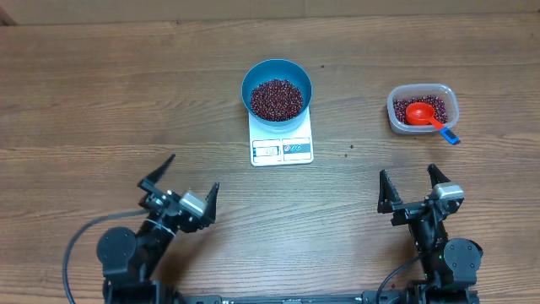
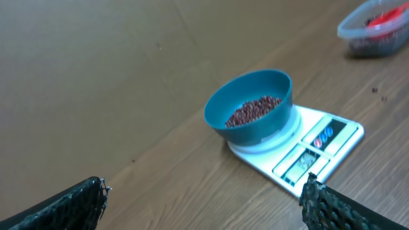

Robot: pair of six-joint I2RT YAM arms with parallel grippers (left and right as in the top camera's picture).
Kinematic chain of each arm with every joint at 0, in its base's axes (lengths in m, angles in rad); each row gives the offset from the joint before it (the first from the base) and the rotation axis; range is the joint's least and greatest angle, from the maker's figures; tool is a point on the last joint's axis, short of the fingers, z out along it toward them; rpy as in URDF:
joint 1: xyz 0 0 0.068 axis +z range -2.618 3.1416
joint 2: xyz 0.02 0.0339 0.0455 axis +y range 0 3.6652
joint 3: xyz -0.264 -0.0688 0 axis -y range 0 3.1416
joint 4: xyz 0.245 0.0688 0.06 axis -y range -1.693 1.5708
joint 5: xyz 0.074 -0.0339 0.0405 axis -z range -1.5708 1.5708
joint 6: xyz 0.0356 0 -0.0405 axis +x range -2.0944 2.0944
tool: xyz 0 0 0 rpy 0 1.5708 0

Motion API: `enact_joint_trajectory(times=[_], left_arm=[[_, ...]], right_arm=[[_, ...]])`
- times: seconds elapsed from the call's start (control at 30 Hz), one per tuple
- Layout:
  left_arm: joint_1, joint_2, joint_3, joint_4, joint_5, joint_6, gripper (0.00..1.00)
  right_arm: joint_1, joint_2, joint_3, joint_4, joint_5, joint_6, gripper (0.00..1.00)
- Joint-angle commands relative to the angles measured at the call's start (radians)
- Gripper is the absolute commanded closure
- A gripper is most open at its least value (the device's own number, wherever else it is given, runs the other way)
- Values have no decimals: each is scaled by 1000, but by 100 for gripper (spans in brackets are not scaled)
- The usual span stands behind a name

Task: Scoop item into bowl and weigh 150g on scale

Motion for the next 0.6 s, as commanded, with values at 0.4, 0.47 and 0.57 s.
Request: enact_joint_trajectory(times=[0.4, 0.47, 0.57], left_arm=[[3, -196, -193, 19, -41, 274, 0], [3, -216, -209, 21, -56, 272, 1], [3, -242, -222, 14, -63, 251, 1]], right_arm=[[8, -11, -11, 5, 10, 10, 0], [8, -11, -11, 5, 10, 10, 0], [8, -11, -11, 5, 10, 10, 0]])
